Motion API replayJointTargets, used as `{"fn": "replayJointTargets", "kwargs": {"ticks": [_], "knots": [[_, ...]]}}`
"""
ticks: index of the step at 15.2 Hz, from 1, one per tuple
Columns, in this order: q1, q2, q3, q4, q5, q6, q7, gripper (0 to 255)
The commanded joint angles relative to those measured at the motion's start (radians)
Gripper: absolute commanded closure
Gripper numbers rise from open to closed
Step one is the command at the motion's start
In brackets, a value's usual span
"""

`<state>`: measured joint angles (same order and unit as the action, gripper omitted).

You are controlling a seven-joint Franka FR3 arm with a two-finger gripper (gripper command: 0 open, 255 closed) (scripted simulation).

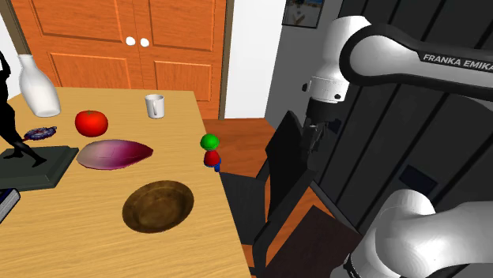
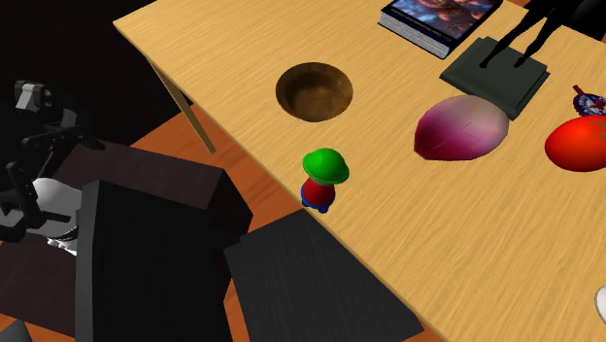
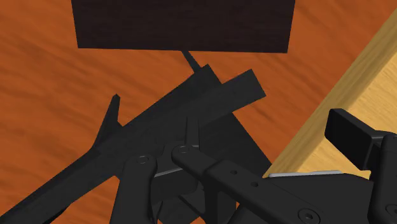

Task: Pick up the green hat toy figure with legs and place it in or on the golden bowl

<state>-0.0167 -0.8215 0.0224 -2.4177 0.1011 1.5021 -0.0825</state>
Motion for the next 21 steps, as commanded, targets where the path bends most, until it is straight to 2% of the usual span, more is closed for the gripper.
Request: {"fn": "replayJointTargets", "kwargs": {"ticks": [1,11,21], "knots": [[0.000,0.000,0.000,0.000,0.000,0.000,0.000,0],[0.007,0.381,0.093,0.240,0.059,0.156,0.134,0],[0.016,0.773,0.153,0.606,0.042,0.198,0.276,0]]}}
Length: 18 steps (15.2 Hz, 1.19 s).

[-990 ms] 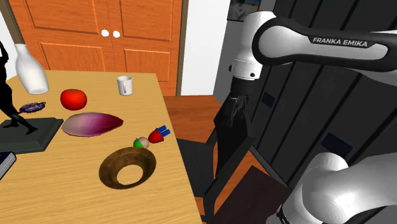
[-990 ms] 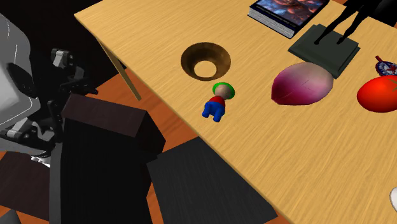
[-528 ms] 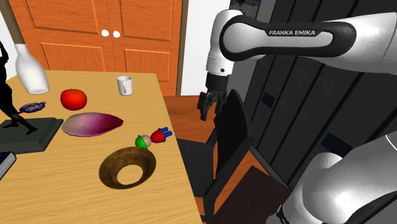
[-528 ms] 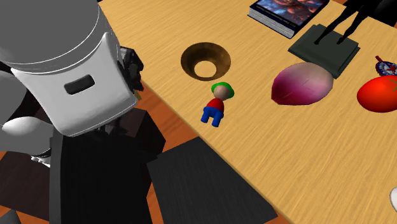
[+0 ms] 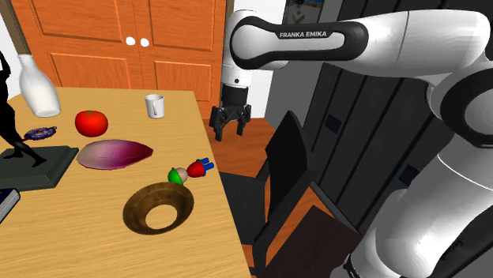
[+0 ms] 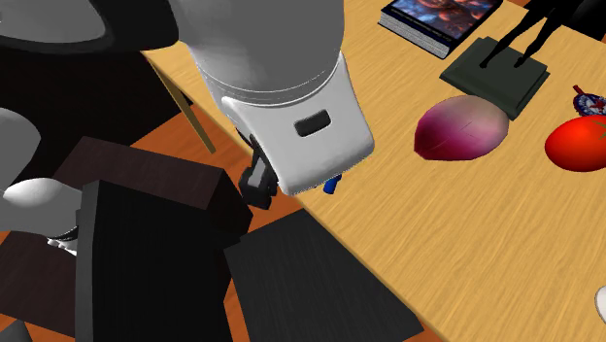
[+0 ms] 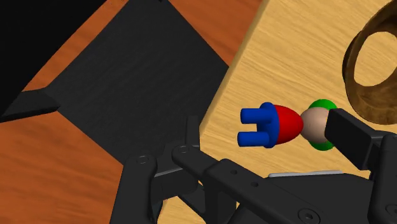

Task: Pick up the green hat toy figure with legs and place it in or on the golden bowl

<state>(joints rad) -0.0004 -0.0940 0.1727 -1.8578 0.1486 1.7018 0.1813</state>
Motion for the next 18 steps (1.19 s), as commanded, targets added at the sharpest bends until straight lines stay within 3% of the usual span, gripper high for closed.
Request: {"fn": "replayJointTargets", "kwargs": {"ticks": [1,5,12,18], "knots": [[0.002,0.086,0.006,0.092,-0.011,-0.004,0.026,0],[0.016,0.238,0.016,0.271,-0.033,-0.027,0.078,0],[0.021,0.231,0.019,0.168,-0.029,0.069,0.074,0],[0.022,0.231,0.019,0.161,-0.029,0.077,0.074,0]]}}
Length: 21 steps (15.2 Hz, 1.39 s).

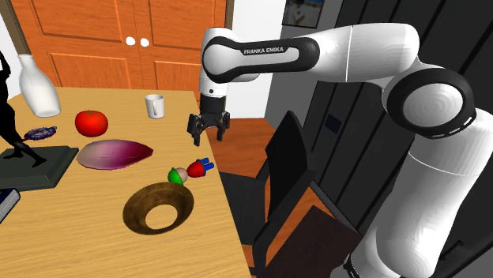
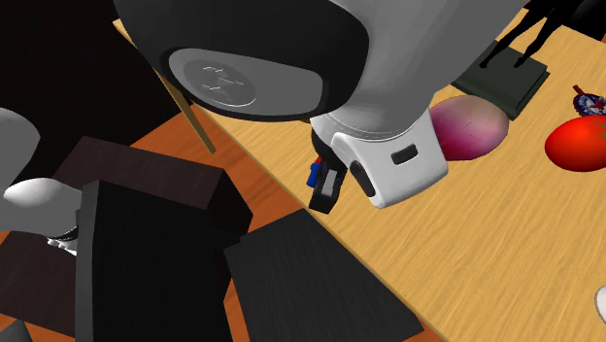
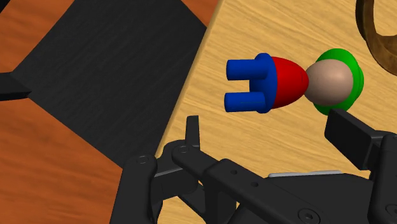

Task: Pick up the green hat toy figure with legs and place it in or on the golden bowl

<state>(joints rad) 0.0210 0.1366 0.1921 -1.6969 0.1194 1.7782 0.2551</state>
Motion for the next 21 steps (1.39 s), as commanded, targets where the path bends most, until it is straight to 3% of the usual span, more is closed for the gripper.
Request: {"fn": "replayJointTargets", "kwargs": {"ticks": [1,2,3,12,13,21], "knots": [[0.000,0.000,0.000,0.000,0.000,0.000,0.000,0],[0.000,0.000,0.000,0.000,0.000,0.000,0.000,0],[0.000,0.000,0.000,0.000,0.000,0.000,0.000,255],[0.000,0.000,0.000,0.000,0.000,0.000,0.000,255],[0.000,0.000,0.000,0.000,0.000,0.000,0.000,0],[0.038,0.248,0.081,0.212,0.068,-0.041,-0.265,0]]}}
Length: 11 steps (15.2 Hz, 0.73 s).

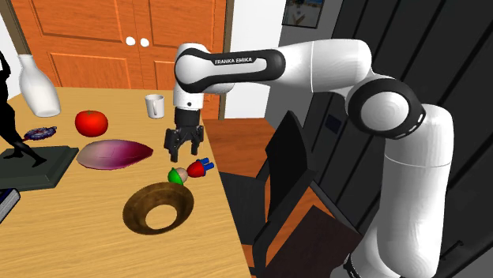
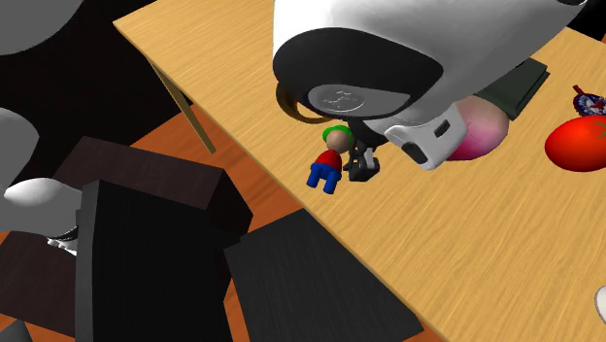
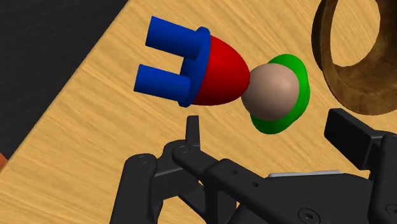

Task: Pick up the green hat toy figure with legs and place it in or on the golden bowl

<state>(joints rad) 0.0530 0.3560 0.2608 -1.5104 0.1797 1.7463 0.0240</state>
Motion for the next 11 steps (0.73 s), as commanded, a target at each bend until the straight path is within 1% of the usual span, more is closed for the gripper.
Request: {"fn": "replayJointTargets", "kwargs": {"ticks": [1,2,9,11], "knots": [[0.012,0.058,0.024,0.054,0.012,-0.018,-0.063,0],[0.015,0.071,0.030,0.066,0.014,-0.022,-0.075,0],[0.024,0.069,0.034,-0.027,0.018,0.071,-0.081,0],[0.025,0.069,0.034,-0.034,0.018,0.078,-0.081,0]]}}
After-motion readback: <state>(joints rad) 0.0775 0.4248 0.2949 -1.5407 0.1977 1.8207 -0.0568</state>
